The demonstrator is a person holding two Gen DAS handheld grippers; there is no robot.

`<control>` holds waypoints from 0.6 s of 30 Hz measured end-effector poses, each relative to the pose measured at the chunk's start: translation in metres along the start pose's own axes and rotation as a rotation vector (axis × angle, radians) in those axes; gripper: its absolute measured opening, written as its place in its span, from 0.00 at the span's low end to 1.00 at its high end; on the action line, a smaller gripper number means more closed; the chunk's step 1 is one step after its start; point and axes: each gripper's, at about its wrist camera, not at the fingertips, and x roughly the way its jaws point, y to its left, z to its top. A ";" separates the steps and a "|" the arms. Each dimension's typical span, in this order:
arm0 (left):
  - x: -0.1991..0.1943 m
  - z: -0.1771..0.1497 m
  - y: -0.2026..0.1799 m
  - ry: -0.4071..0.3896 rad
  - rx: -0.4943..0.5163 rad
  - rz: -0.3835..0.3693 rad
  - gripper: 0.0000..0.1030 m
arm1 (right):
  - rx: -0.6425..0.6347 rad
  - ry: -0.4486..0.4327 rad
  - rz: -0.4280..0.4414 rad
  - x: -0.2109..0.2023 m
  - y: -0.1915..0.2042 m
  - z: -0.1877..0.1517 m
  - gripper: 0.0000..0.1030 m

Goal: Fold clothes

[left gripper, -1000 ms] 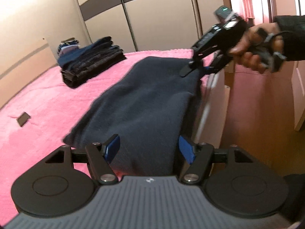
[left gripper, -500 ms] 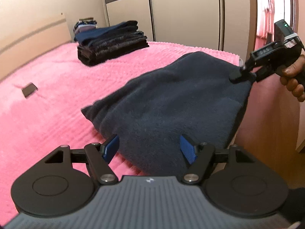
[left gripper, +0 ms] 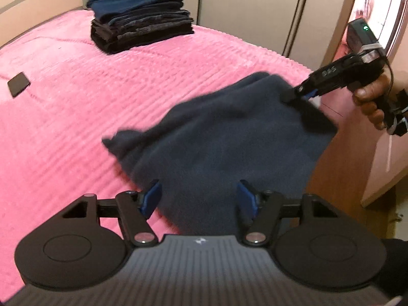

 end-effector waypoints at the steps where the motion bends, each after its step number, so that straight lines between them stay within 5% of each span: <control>1: -0.006 0.013 -0.004 0.016 -0.001 -0.010 0.59 | 0.001 0.026 -0.002 -0.003 0.002 0.002 0.43; 4: -0.011 0.052 -0.018 0.056 0.021 -0.049 0.59 | -0.029 0.103 -0.007 -0.005 0.005 0.010 0.42; 6: -0.004 0.077 -0.023 0.074 0.014 -0.087 0.59 | -0.047 0.147 -0.018 -0.003 0.006 0.014 0.22; 11: 0.033 0.133 -0.031 0.102 0.024 -0.180 0.56 | -0.192 0.195 -0.040 0.001 0.013 0.013 0.16; 18: 0.109 0.184 -0.028 0.191 0.076 -0.489 0.45 | -0.393 0.161 -0.091 -0.006 0.027 -0.013 0.15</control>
